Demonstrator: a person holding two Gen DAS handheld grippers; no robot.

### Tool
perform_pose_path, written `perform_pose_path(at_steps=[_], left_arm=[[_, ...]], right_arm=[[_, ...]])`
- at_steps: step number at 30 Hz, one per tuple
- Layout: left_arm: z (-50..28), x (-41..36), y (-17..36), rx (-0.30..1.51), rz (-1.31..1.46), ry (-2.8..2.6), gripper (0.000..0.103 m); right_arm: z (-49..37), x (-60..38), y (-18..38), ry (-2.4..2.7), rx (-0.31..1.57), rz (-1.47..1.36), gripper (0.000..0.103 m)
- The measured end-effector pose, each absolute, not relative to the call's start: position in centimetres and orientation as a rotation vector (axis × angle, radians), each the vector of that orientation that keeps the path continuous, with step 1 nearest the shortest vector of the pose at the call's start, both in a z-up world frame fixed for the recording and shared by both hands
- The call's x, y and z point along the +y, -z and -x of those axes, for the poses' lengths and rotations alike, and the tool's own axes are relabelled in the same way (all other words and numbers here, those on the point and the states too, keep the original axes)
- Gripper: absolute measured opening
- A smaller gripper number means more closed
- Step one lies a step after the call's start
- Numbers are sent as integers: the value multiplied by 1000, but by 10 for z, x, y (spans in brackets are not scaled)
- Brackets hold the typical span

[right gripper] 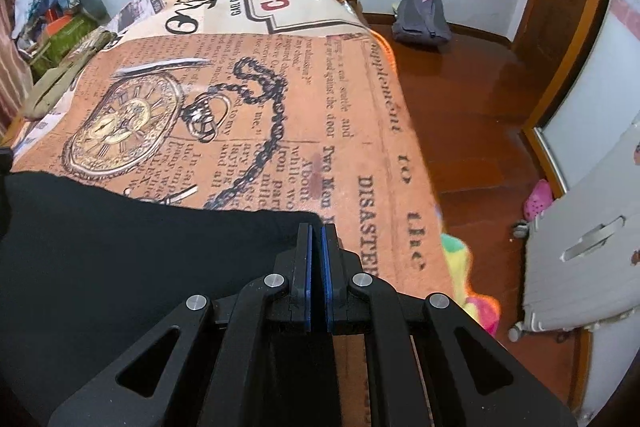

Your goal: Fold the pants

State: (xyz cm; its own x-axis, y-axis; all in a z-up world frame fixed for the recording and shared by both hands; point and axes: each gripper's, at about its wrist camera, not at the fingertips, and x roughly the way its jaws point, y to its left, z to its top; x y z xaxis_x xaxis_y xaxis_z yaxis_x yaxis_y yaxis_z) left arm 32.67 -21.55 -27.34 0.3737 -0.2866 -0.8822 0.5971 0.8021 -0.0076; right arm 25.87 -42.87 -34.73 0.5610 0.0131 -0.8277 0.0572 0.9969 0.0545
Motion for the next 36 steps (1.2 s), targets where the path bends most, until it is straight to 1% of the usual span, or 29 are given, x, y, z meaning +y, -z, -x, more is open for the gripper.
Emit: perform_pose_path(at_steps=[1, 3, 4, 7, 9, 12, 17, 21, 24, 27, 28, 29, 30, 31, 36], left_arm=[[-325, -213, 270, 1043, -331, 584, 4], [-323, -210, 267, 1043, -324, 586, 10], [-321, -208, 266, 1042, -330, 579, 12], [-315, -196, 264, 1046, -323, 549, 13], [-311, -182, 263, 1050, -289, 530, 15], [-304, -155, 262, 1042, -240, 474, 33], [-298, -104, 267, 1056, -195, 354, 35], [-291, -70, 275, 1073, -189, 273, 35], [-283, -50, 278, 1073, -154, 249, 35], [-276, -29, 282, 1078, -108, 208, 36], [-275, -23, 284, 1083, -97, 194, 36], [-274, -18, 286, 1087, -87, 183, 36], [-274, -14, 287, 1090, -75, 173, 36], [-273, -9, 288, 1090, -60, 162, 36], [-263, 9, 283, 1066, -17, 122, 36]], right_arm=[[-258, -430, 345, 27, 976, -90, 4], [-252, -432, 333, 14, 961, -107, 4], [-249, -431, 325, -1, 948, -110, 5], [-245, -414, 306, -87, 930, -102, 9], [-244, -394, 294, -157, 912, -74, 16], [-247, -359, 283, -278, 893, -42, 27], [-269, -304, 286, -442, 902, 8, 27], [-285, -266, 306, -538, 959, 79, 27], [-291, -254, 322, -560, 1009, 110, 27], [-288, -255, 324, -567, 1011, 103, 27], [-288, -256, 324, -573, 1022, 89, 25], [-288, -257, 324, -571, 1025, 83, 21], [-286, -258, 323, -561, 1022, 87, 12], [-284, -257, 323, -550, 1021, 100, 8], [-275, -248, 320, -488, 970, 180, 4]])
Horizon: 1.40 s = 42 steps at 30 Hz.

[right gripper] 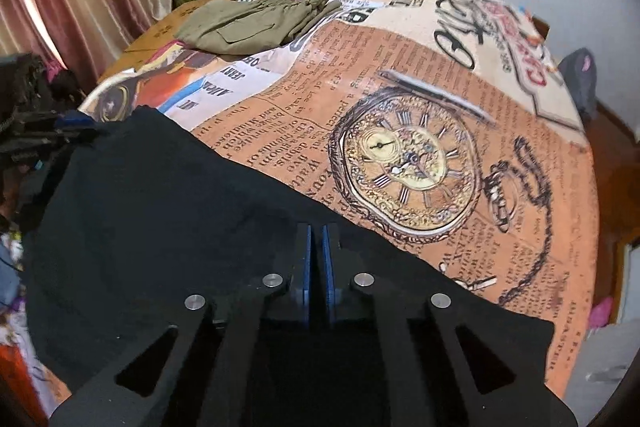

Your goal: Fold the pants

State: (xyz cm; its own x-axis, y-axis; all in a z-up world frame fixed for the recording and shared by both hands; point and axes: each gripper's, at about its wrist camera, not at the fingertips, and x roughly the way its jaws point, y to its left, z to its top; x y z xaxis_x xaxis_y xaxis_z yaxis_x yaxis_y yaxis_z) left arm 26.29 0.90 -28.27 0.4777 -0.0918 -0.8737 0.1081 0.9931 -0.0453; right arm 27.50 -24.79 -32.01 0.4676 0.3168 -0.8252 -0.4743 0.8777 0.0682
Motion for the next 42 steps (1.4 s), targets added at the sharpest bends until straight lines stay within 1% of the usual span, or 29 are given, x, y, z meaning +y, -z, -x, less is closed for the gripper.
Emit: perform_pose_path(at_steps=[4, 7, 10, 11, 12, 14, 19, 24, 28, 29, 30, 31, 32, 33, 34, 36, 37, 38, 42], left_arm=[[-247, 36, 270, 1034, 14, 79, 36], [-235, 67, 259, 1002, 34, 12, 43], [-227, 103, 252, 978, 52, -58, 49], [-225, 112, 251, 974, 57, -75, 51], [-223, 121, 250, 967, 61, -92, 54], [-222, 143, 250, 954, 68, -125, 58], [-226, 178, 271, 989, 91, -134, 59], [-231, 186, 295, 1029, 137, -68, 59], [-233, 195, 305, 1026, 204, -41, 59], [-233, 196, 305, 1021, 211, -33, 57], [-233, 196, 305, 1015, 217, -21, 50], [-232, 195, 305, 1012, 224, -4, 47], [-232, 194, 305, 1010, 229, 13, 39], [-232, 193, 305, 1009, 235, 28, 34], [-231, 191, 305, 1002, 225, 32, 33], [-228, 188, 303, 986, 211, 43, 27], [-227, 189, 302, 980, 214, 49, 26], [-226, 189, 302, 977, 218, 53, 24], [-224, 189, 300, 962, 215, 62, 21]], right_arm=[[-277, -239, 314, -445, 970, 237, 5], [-278, -235, 299, -478, 980, 183, 5], [-283, -220, 282, -490, 956, 165, 9], [-285, -211, 278, -494, 946, 169, 14], [-286, -204, 275, -499, 939, 169, 22], [-291, -184, 270, -524, 931, 169, 31], [-300, -121, 275, -610, 960, 225, 32], [-311, -59, 295, -686, 1008, 321, 32], [-323, -28, 312, -727, 1065, 358, 32], [-328, -19, 320, -739, 1092, 368, 32], [-331, -13, 323, -745, 1110, 382, 32], [-333, -7, 326, -749, 1123, 397, 32], [-335, -2, 329, -758, 1134, 413, 32], [-337, 3, 332, -770, 1143, 428, 32], [-338, 6, 333, -776, 1146, 433, 32], [-337, 12, 336, -800, 1155, 452, 32], [-336, 14, 336, -811, 1152, 458, 30], [-334, 18, 337, -822, 1155, 470, 26], [-333, 29, 342, -831, 1162, 526, 26]])
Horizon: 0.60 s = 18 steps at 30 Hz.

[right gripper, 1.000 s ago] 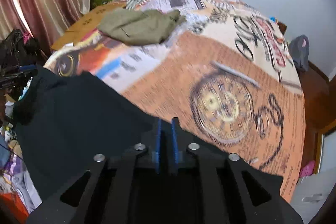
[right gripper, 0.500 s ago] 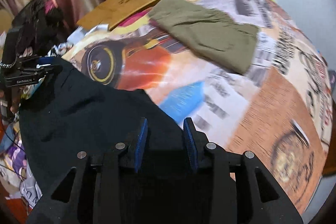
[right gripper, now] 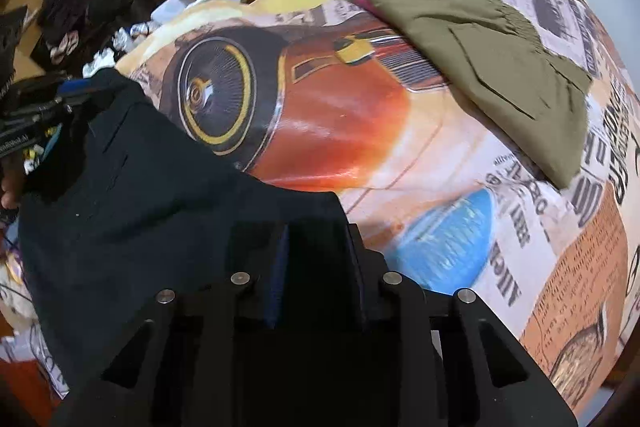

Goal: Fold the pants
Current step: 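Grasp the black pants waistband with both grippers and lift it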

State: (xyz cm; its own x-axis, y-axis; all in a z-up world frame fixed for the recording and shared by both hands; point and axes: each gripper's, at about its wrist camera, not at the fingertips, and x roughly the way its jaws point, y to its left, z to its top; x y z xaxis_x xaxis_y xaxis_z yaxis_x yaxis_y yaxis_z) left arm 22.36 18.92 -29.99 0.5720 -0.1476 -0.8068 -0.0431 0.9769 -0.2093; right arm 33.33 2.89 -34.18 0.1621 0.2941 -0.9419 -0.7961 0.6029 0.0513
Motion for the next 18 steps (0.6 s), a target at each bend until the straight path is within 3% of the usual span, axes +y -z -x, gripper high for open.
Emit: perform_pose_path(at_steps=[2, 7, 12, 18], left_arm=[[-221, 188, 297, 952, 207, 56, 20], [-214, 184, 285, 918, 165, 23, 18], [-212, 183, 278, 900, 123, -8, 16], [-231, 193, 288, 944, 120, -46, 16]], right_arm=[[-337, 33, 343, -841, 1179, 512, 26], [-331, 38, 342, -845, 1130, 543, 7], [-315, 38, 327, -802, 982, 578, 5], [-334, 41, 322, -756, 952, 553, 5]])
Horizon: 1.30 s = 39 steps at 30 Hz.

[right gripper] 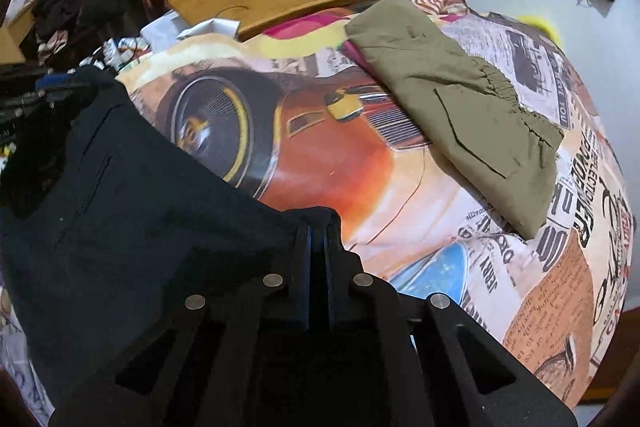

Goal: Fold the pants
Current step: 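Grasp the black pants waistband with both grippers and lift it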

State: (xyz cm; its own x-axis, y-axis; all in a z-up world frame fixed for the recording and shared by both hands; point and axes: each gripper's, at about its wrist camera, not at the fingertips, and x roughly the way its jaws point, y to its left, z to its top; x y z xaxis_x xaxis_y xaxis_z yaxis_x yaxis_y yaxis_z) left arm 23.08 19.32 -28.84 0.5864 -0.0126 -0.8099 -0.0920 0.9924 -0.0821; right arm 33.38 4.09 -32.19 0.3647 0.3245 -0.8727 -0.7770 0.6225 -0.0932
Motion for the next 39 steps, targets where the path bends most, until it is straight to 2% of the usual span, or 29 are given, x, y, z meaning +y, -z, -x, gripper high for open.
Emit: perform_pose_path(at_steps=[6, 8, 11, 13, 16, 18, 21, 27, 29, 39], left_arm=[[-254, 203, 299, 997, 113, -57, 19], [-255, 207, 296, 1008, 122, -66, 26], [-250, 209, 282, 981, 89, -114, 38], [-244, 209, 271, 950, 38, -178, 38], [-232, 212, 255, 932, 106, -125, 38], [-223, 206, 249, 926, 127, -85, 40], [-205, 185, 249, 923, 125, -16, 46], [-178, 150, 299, 1052, 126, 31, 46], [-170, 150, 311, 1073, 111, 16, 46], [-140, 158, 291, 1085, 90, -43, 46]], right_arm=[[-343, 39, 323, -672, 923, 593, 5], [-352, 30, 319, -589, 910, 603, 5], [-362, -1, 298, -598, 964, 466, 5], [-356, -15, 286, -600, 966, 427, 6], [-333, -30, 271, -619, 954, 409, 12], [-313, -37, 265, -653, 955, 379, 23], [-282, -39, 270, -688, 963, 364, 32], [-234, -43, 314, -736, 1080, 344, 32], [-218, -52, 318, -720, 1046, 349, 32], [-179, -144, 293, -601, 1047, 198, 32]])
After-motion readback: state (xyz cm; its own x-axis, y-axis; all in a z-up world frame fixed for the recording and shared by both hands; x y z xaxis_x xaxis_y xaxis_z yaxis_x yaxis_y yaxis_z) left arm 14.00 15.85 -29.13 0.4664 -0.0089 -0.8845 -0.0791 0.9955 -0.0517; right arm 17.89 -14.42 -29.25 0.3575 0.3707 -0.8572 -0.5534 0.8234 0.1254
